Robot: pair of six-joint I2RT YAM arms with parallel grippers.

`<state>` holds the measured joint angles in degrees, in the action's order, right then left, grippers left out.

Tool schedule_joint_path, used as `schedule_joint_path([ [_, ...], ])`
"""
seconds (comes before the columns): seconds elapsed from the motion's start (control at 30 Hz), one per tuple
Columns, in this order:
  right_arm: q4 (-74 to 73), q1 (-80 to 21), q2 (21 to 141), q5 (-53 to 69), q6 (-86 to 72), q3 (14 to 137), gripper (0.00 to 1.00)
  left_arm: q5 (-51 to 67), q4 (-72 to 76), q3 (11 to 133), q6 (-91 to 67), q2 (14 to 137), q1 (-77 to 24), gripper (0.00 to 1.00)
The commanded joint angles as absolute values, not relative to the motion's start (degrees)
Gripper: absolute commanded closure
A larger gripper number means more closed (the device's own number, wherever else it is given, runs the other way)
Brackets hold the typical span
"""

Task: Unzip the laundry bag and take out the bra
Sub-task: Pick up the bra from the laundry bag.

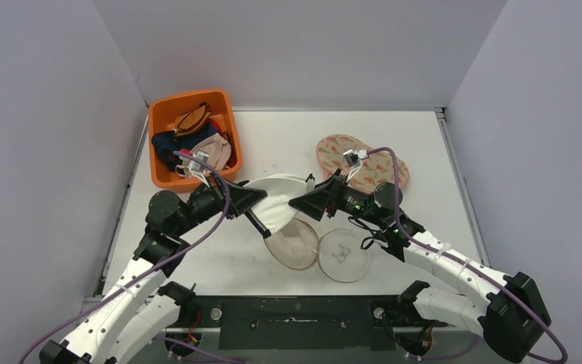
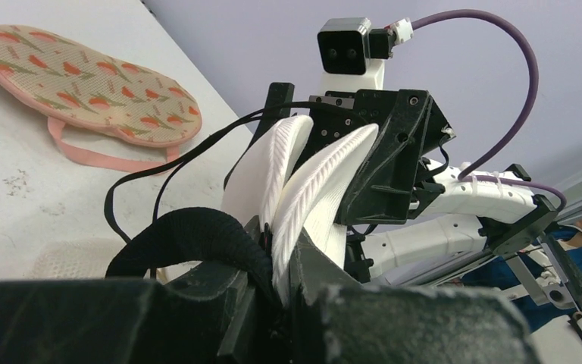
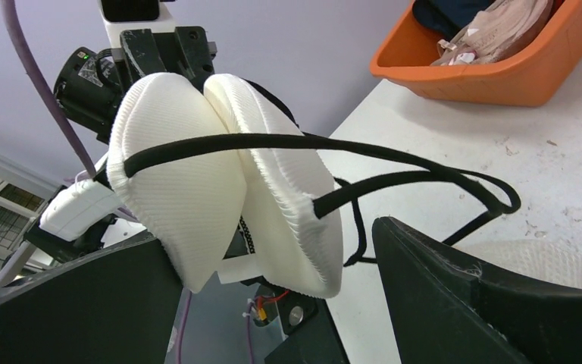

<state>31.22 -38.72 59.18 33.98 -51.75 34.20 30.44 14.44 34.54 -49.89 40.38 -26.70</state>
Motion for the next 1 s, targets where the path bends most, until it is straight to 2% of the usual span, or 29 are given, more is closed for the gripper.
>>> schedule_joint_path([
  [0.0,39.0,-39.1,60.0,34.0,-53.3,37.1,0.1,31.9,22.0,35.8,-53.0,40.9,-27.5,1.0],
  [0.1,40.3,-39.4,60.9,34.4,-54.1,37.8,0.03,30.4,20.8,35.8,-52.6,41.1,-28.1,1.0],
  [0.13,40.6,-39.6,61.2,34.6,-54.3,37.9,0.04,29.9,20.2,36.0,-52.1,41.2,-28.3,0.99],
  [0.3,40.9,-40.1,61.4,34.8,-54.9,38.1,0.35,26.8,15.8,37.1,-48.3,41.4,-29.9,0.81],
  [0.47,39.2,-40.1,61.0,34.6,-54.4,38.4,0.59,24.1,12.1,38.5,-45.3,41.9,-31.7,0.68],
  [0.7,36.3,-38.4,58.9,35.5,-52.7,37.2,0.81,23.3,8.9,39.7,-43.9,41.2,-31.9,0.32],
  [0.83,35.5,-36.4,57.2,36.5,-52.8,36.0,0.89,23.4,7.7,39.0,-44.0,39.4,-31.8,0.13],
  [0.9,35.4,-35.2,55.8,37.3,-52.7,35.4,0.91,22.8,7.1,38.2,-44.0,38.1,-31.6,0.0],
  [0.97,35.6,-33.9,54.8,37.9,-52.8,34.7,0.92,22.2,7.2,36.8,-44.9,37.0,-31.3,0.04],
])
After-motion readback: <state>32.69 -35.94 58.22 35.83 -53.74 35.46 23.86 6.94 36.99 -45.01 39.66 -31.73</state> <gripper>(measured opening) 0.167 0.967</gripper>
